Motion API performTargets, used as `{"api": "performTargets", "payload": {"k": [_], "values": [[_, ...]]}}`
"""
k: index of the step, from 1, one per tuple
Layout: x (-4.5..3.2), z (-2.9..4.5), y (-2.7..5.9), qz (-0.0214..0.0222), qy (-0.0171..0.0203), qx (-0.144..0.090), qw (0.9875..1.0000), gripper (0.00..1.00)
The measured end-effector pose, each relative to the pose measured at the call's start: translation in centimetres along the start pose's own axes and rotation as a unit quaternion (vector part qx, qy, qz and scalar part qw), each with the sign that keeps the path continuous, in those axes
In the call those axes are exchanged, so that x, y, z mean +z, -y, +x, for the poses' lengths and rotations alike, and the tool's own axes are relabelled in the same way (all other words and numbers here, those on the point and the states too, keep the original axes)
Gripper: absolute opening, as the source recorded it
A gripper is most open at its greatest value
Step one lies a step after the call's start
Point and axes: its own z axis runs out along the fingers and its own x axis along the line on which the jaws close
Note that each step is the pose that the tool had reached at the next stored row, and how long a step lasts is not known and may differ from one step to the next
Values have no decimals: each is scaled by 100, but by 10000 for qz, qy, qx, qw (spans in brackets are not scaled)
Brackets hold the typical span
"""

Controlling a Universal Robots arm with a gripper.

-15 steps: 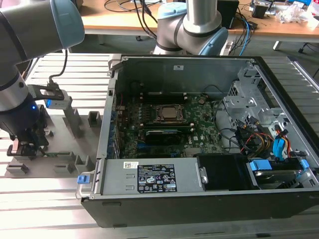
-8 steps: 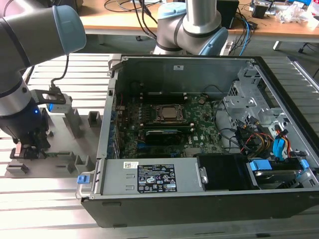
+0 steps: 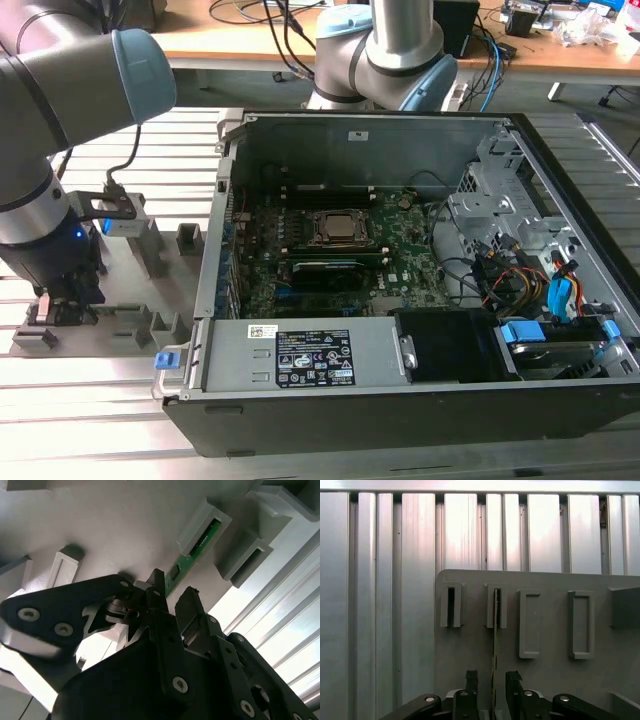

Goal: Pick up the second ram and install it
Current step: 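Pick up the second ram and move it above second insertion slot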

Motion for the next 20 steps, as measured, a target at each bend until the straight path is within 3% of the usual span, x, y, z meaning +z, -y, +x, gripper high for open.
{"api": "performTargets", "payload": {"k": [1,2,4,20], "values": [[0,0,0,0,0,0,10000,35],[0,0,0,0,0,0,10000,16],[1,0,0,0,0,1,10000,13],[5,0,0,0,0,0,10000,13]]}}
